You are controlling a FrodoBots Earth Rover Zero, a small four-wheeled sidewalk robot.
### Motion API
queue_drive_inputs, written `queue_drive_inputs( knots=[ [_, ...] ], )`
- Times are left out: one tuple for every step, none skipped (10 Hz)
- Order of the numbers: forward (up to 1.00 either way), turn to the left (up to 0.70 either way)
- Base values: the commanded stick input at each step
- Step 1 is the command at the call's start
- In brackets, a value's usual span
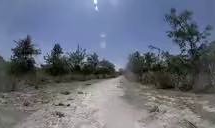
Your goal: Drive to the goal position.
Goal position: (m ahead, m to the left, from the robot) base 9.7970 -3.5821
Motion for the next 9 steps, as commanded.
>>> queue_drive_inputs(
  knots=[
    [0.70,0.00],
    [0.70,0.00],
    [0.70,0.00],
    [0.70,0.00],
    [0.70,0.00],
    [0.70,0.00],
    [0.70,0.00],
    [0.70,-0.08],
    [0.70,-0.13]
  ],
)
